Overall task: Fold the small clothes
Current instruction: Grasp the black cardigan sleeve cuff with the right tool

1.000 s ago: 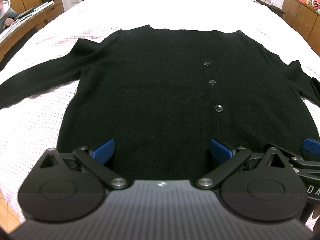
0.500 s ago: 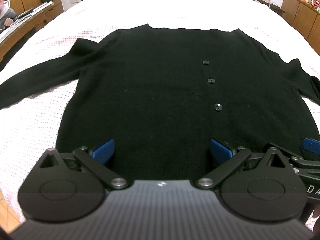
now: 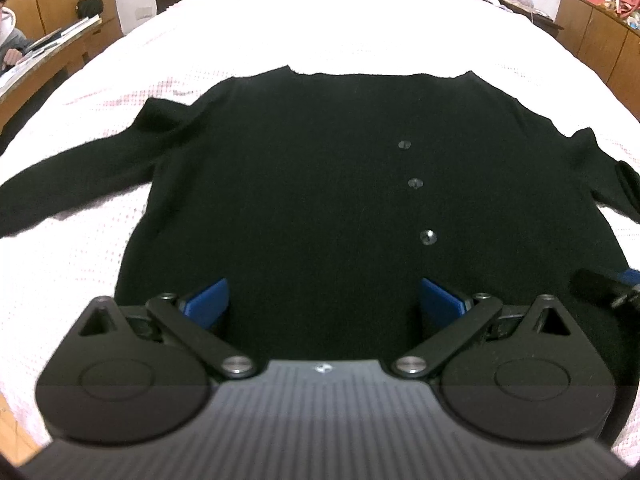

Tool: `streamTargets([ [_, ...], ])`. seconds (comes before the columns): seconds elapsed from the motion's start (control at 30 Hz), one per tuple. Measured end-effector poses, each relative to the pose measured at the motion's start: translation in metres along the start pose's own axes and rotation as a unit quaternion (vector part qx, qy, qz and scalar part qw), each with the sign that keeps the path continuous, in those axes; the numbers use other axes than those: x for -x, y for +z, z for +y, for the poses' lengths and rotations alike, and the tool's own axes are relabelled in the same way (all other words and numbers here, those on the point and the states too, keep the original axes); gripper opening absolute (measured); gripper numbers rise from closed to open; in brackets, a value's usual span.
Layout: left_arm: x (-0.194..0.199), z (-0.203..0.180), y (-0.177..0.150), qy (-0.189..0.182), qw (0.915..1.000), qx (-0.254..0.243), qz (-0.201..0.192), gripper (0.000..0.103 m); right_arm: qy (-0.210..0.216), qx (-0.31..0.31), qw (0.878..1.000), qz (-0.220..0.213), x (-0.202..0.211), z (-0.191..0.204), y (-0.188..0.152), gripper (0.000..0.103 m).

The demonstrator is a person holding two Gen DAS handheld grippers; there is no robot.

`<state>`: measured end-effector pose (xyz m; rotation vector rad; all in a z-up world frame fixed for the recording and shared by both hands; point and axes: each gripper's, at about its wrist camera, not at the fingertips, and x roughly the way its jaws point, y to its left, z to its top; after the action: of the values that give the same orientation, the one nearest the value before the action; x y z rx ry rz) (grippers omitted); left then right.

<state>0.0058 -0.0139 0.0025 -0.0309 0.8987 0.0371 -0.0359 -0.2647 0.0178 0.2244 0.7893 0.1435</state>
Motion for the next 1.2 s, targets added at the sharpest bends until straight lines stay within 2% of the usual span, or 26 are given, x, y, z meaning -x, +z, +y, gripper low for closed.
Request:
streamTargets([
  [0.13, -0.007, -0.004, 0.006, 0.000, 1.0000, -0.001, -0.004, 0.103, -0.022, -0.022, 0.999, -0.030, 0.010, -0.037, 0.017, 0.103],
  [0.27, -0.018, -0.010, 0.007, 0.001, 1.0000, -0.006, -0.001, 0.103, -0.071, -0.044, 0.995, -0.059, 0.015, -0.083, 0.033, 0.103],
  [0.37, -0.027, -0.013, 0.006, 0.003, 0.9999, -0.009, 0.006, 0.103, -0.108, -0.044, 0.991, -0.064, 0.011, -0.115, 0.045, 0.103],
  [0.57, -0.039, -0.017, -0.003, 0.014, 0.9997, -0.022, 0.005, 0.103, -0.127, -0.071, 0.987, -0.069, -0.009, -0.172, 0.070, 0.103],
  [0.67, -0.045, -0.018, -0.005, 0.014, 0.9995, -0.029, 0.006, 0.103, -0.137, -0.079, 0.985, -0.070, -0.022, -0.188, 0.079, 0.103],
  [0.8, -0.049, -0.018, -0.008, 0.014, 0.9996, -0.024, 0.006, 0.103, -0.146, -0.080, 0.985, -0.051, -0.054, -0.204, 0.091, 0.103],
  [0.93, -0.049, -0.019, -0.012, 0.015, 0.9996, -0.025, -0.004, 0.103, -0.170, -0.080, 0.982, -0.028, -0.082, -0.222, 0.084, 0.103],
  [1.07, -0.051, -0.017, -0.012, 0.008, 0.9996, -0.025, -0.006, 0.103, -0.170, -0.068, 0.981, -0.059, -0.089, -0.224, 0.068, 0.103],
  [1.2, -0.052, -0.017, -0.011, 0.004, 0.9994, -0.032, -0.009, 0.103, -0.163, -0.075, 0.982, -0.062, -0.088, -0.228, 0.066, 0.103],
])
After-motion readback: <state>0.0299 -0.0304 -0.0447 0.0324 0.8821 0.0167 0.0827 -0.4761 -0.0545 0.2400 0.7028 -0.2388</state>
